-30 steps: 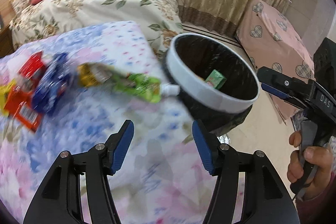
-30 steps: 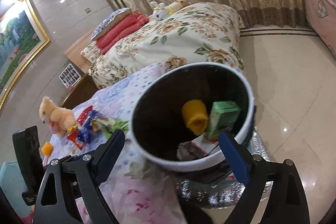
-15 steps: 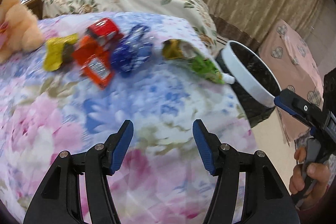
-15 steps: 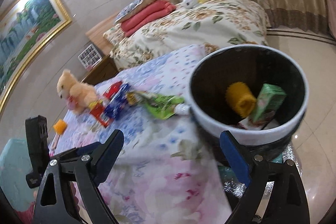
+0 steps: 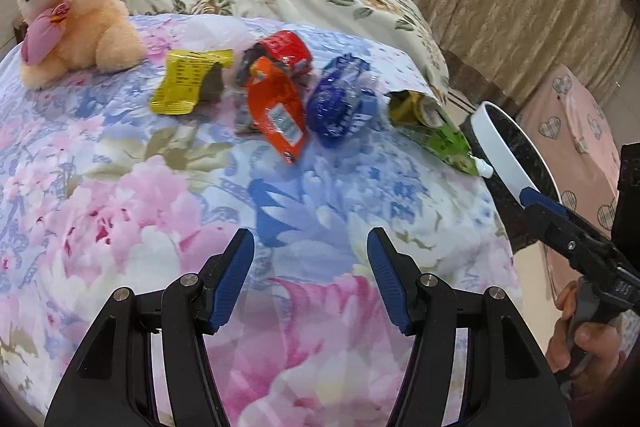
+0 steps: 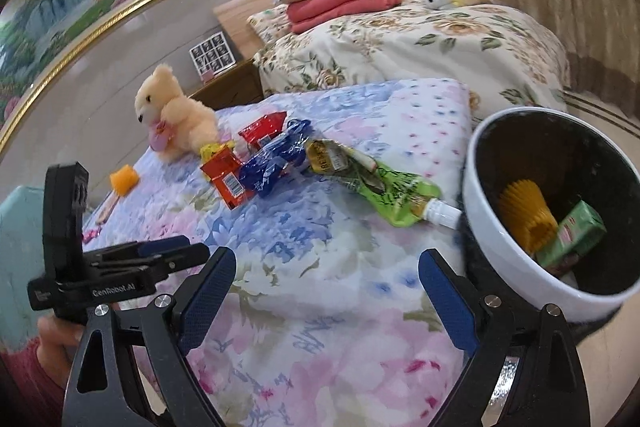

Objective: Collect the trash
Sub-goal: 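Move both tools back over the trash on the bed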

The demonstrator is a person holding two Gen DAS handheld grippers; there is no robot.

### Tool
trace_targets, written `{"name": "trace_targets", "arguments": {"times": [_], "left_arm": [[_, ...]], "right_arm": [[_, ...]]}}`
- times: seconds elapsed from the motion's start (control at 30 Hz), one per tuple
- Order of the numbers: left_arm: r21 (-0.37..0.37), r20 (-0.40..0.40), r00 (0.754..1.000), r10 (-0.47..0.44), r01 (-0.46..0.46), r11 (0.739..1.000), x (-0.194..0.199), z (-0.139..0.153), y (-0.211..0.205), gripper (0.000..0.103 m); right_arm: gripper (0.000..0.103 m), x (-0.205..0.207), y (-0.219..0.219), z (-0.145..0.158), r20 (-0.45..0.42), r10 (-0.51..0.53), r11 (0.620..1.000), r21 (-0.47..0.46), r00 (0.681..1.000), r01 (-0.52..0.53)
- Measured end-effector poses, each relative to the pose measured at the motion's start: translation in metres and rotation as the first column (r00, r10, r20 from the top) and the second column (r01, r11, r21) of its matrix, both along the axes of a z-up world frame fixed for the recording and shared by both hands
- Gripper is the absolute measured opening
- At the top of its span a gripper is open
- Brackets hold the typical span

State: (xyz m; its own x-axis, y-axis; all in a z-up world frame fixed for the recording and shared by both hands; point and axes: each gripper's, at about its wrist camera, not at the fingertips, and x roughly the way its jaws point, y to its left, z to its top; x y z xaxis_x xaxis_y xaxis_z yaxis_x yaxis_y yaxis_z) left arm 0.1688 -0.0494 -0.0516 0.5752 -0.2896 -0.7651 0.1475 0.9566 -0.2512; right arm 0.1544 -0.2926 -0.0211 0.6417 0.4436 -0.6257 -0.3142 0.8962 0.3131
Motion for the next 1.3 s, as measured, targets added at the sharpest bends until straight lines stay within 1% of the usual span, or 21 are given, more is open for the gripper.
{"name": "trace_targets", "arguments": {"times": [0.23, 0.63, 0.87, 0.9, 1.03, 1.1, 1.13, 1.17, 1.2, 1.23, 1.3], "left_arm": [[-0.002, -0.014, 0.999, 0.029, -0.029, 1.0, 0.009, -0.005, 0.011, 0.059], [-0.002, -0.022, 0.999, 0.043, -0.043, 0.999, 0.028, -0.008, 0.016, 0.06], [-0.007, -0.028, 0.999, 0.044, -0.044, 0.999, 0.037, -0.009, 0.019, 0.06], [-0.008, -0.032, 0.998, 0.045, -0.045, 0.999, 0.038, -0.01, 0.02, 0.06], [-0.015, -0.036, 0.998, 0.049, -0.05, 0.999, 0.039, -0.012, 0.025, 0.059], [-0.016, -0.034, 0.998, 0.053, -0.054, 0.998, 0.039, -0.011, 0.027, 0.06], [-0.018, -0.033, 0.998, 0.054, -0.055, 0.998, 0.039, -0.011, 0.027, 0.06], [-0.02, -0.033, 0.998, 0.055, -0.056, 0.998, 0.039, -0.011, 0.029, 0.06], [-0.022, -0.034, 0.998, 0.056, -0.057, 0.998, 0.04, -0.011, 0.03, 0.06], [-0.022, -0.034, 0.998, 0.057, -0.058, 0.998, 0.04, -0.012, 0.03, 0.06], [-0.024, -0.034, 0.998, 0.058, -0.058, 0.998, 0.041, -0.012, 0.031, 0.06]], "right_arm": [[0.094, 0.019, 0.007, -0.011, -0.01, 0.014, 0.999, -0.031, 1.0, -0.014], [0.094, 0.043, 0.01, -0.008, 0.024, 0.014, 0.998, -0.058, 1.0, -0.012], [0.094, 0.065, 0.02, -0.015, -0.005, 0.03, 0.991, -0.13, 1.0, -0.031], [0.094, 0.068, 0.023, -0.017, -0.014, 0.04, 0.988, -0.149, 0.999, -0.041], [0.096, 0.07, 0.031, -0.018, -0.045, 0.078, 0.981, -0.173, 0.996, -0.085], [0.096, 0.069, 0.032, -0.017, -0.064, 0.086, 0.982, -0.161, 0.994, -0.095], [0.096, 0.067, 0.032, -0.015, -0.071, 0.097, 0.985, -0.135, 0.993, -0.106], [0.095, 0.064, 0.033, -0.015, -0.097, 0.13, 0.988, -0.074, 0.987, -0.137], [0.095, 0.062, 0.036, -0.015, -0.113, 0.151, 0.987, -0.042, 0.982, -0.156], [0.094, 0.057, 0.039, -0.015, -0.116, 0.161, 0.986, -0.03, 0.98, -0.166], [0.094, 0.045, 0.045, -0.012, -0.078, 0.157, 0.985, -0.054, 0.985, -0.161]]}}
